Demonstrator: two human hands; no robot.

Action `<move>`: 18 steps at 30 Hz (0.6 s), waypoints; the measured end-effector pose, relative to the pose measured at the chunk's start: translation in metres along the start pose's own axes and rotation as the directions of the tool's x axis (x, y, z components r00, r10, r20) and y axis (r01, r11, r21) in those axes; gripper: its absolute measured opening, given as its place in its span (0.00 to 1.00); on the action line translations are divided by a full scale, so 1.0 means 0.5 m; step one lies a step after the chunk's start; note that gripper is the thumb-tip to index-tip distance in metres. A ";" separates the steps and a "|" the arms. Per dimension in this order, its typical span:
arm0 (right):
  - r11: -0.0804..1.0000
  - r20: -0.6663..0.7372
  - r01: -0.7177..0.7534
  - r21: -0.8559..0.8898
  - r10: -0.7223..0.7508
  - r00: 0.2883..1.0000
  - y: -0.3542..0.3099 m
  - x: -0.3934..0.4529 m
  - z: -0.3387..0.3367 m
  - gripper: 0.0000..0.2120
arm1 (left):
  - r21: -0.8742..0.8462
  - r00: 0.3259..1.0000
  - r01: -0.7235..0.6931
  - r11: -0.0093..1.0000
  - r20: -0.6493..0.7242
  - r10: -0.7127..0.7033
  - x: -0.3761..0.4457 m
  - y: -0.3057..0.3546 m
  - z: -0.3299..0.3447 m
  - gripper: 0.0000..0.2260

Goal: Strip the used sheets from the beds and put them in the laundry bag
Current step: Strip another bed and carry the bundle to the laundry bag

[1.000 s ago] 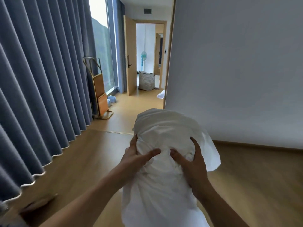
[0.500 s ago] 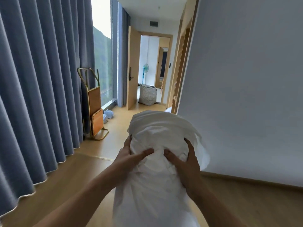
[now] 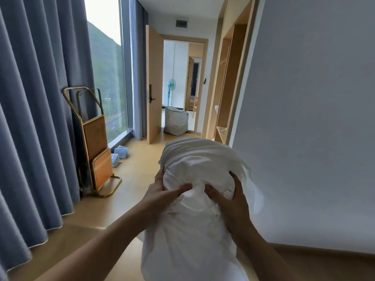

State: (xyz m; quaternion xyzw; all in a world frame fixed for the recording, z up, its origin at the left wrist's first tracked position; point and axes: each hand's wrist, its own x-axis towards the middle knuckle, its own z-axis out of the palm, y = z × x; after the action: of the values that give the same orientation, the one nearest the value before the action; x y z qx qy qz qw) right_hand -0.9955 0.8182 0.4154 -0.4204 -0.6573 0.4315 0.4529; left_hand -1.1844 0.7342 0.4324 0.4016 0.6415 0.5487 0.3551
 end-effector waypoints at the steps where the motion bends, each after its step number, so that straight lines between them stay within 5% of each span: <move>1: 1.000 0.006 -0.003 0.007 0.003 1.000 0.015 0.060 0.028 0.56 | 0.006 1.000 0.005 1.000 -0.007 -0.005 0.060 -0.002 -0.010 0.56; 8: 0.998 0.103 0.004 0.063 -0.011 0.995 0.024 0.462 0.232 0.60 | 0.035 0.989 0.024 0.999 -0.146 -0.019 0.438 0.043 -0.131 0.56; 13: 0.996 0.151 0.007 0.089 -0.020 0.988 0.039 0.696 0.408 0.52 | 0.040 0.976 0.029 0.999 -0.215 -0.020 0.693 0.024 -0.253 0.61; 18: 0.995 0.173 0.014 0.099 -0.031 0.984 0.068 0.939 0.615 0.50 | 0.021 0.973 -0.004 1.000 -0.229 0.009 0.976 -0.023 -0.391 0.51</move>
State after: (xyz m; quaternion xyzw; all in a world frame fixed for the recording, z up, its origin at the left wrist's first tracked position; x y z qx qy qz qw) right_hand -1.3955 1.2133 0.4255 -0.3510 -0.6772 0.4931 0.4184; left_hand -1.5686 1.0932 0.4421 0.3414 0.6825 0.5858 0.2730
